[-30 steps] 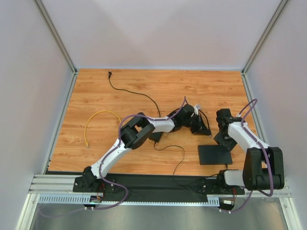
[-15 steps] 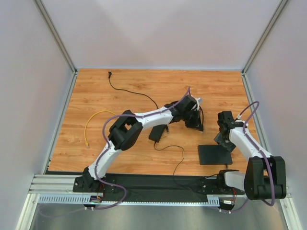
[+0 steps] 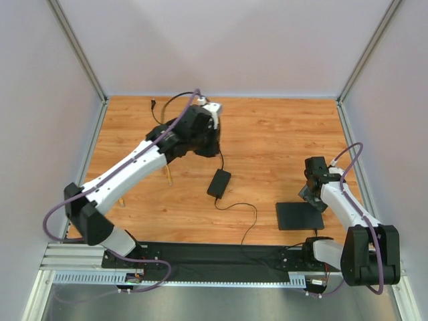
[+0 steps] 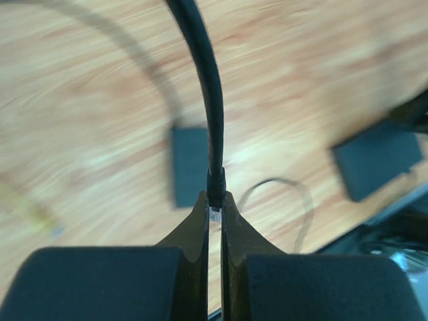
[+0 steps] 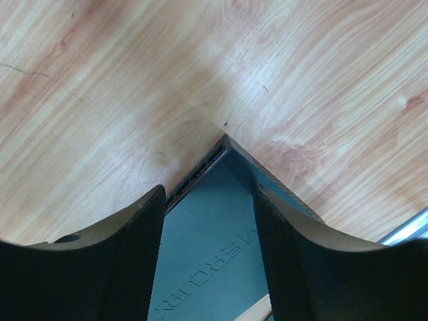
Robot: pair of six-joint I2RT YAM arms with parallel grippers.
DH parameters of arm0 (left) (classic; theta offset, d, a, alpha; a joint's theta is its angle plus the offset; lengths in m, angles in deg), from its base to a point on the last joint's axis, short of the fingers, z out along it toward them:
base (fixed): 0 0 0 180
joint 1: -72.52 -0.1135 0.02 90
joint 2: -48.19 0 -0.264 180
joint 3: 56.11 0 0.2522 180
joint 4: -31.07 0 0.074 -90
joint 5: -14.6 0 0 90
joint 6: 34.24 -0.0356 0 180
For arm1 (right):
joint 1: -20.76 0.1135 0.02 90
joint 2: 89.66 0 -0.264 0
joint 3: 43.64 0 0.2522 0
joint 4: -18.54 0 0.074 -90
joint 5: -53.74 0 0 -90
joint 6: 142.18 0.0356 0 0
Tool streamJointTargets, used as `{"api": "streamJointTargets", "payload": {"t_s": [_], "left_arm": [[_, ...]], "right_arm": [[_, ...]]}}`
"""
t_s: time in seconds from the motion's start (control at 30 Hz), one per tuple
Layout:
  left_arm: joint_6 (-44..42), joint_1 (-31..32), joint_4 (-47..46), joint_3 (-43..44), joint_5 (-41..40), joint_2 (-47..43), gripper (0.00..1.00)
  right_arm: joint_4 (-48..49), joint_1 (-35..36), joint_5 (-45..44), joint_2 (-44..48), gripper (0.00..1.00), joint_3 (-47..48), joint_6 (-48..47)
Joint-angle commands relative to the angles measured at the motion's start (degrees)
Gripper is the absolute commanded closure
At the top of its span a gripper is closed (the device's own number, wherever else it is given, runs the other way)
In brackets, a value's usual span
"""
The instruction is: Pull the plug from the switch port
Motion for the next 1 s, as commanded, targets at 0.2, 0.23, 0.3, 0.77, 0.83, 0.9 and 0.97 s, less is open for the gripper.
{"api": "streamJointTargets", "payload": {"t_s": [0.2,0.23,0.3,0.77,0.83,0.9,0.97], "left_arm": [[-2.77,-15.14,11.02,-18.13,-5.90,-13.55,1.00],[-2.60,-17.50,9.36,-20.67,-4.05,-12.86,1.00],[-1.98,-18.84,7.51,-23.05,-1.22,-10.23,1.00],[-1.72,-22.18,6.09,-23.24,-7.18,6.66,1.00],[-0.93,-22.18,7.23,-22.98,-10.08,6.57,1.00],[-0.23,-22.18,7.94,-22.80,-11.67,5.87,0.98],[0.83,-22.09,7.85,-23.41,-12.38,5.00,0.84]], "right_arm": [[4.80,0.20,6.33,2.00,0.43,-3.44,1.03],[5.15,0.29,6.33,2.44,0.43,-3.62,1.03],[5.51,0.20,6.50,3.23,0.43,-3.89,0.94],[6.39,0.55,6.68,4.99,0.43,-4.15,-0.38],[6.65,0.46,7.12,4.99,0.43,-4.41,-0.21],[6.74,0.55,7.21,4.73,0.43,-4.33,-0.38],[6.56,0.46,7.21,4.03,0.43,-3.80,-0.73]]}}
